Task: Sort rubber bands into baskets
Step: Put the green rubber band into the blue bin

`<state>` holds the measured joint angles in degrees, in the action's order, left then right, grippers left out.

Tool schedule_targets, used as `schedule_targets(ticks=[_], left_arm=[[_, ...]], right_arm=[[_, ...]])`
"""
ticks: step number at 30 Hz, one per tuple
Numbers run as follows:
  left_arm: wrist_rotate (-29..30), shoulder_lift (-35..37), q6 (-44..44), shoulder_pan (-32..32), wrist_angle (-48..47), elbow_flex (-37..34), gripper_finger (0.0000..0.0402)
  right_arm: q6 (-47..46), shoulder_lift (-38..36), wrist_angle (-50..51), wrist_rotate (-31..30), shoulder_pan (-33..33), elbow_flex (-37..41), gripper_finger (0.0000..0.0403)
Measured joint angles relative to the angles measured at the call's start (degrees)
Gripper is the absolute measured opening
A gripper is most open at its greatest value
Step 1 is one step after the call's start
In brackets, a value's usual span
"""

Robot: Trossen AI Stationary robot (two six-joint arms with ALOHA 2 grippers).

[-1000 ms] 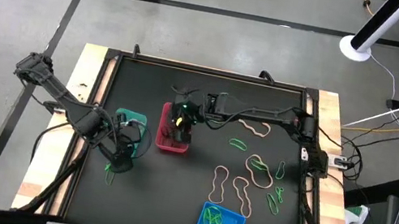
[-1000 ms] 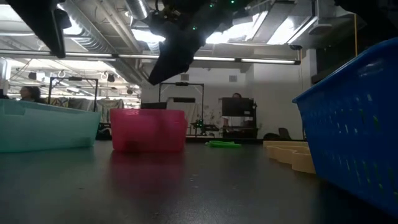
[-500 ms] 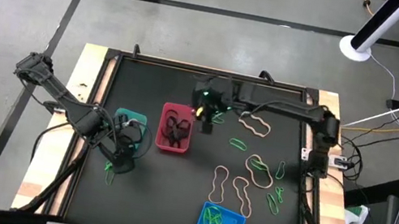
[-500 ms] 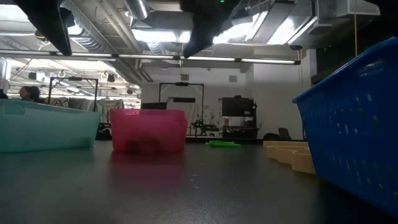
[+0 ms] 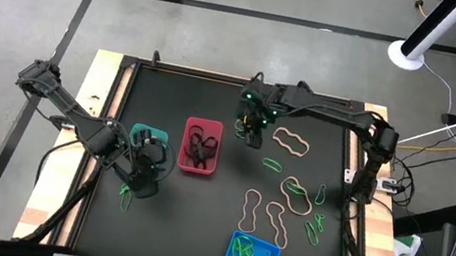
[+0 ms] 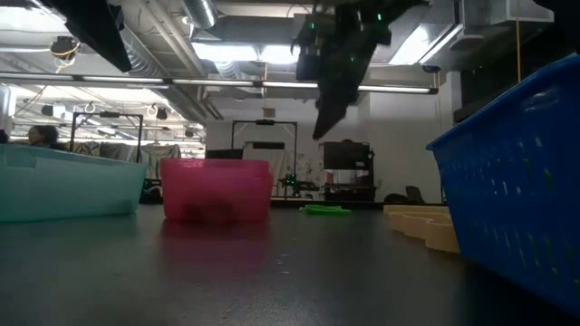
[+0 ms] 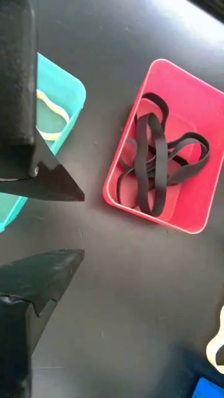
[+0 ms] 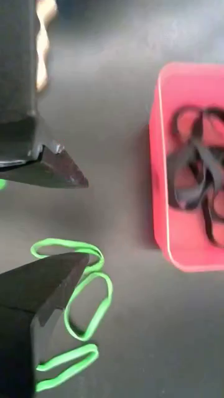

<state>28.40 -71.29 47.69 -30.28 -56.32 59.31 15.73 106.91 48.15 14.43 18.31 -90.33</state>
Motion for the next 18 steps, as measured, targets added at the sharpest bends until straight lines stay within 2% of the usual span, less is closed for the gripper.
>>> schedule_targets(ticks=[3,11,18], left_arm=[[0.0,0.0,-0.3,0.0,0.0,0.0,0.0131],[0.6,0.0,-1.8,0.0,0.0,0.0,0.0131],[1.5,0.0,-3.1,0.0,0.0,0.0,0.0131]], right_arm=[[0.1,0.0,-4.8,-1.8,0.2,3.9,0.0179],[0.3,0.1,-11.9,-11.3,0.4,9.9,0.0179],[-0.8,0.1,-15.8,-11.9,0.5,13.8,0.0179]])
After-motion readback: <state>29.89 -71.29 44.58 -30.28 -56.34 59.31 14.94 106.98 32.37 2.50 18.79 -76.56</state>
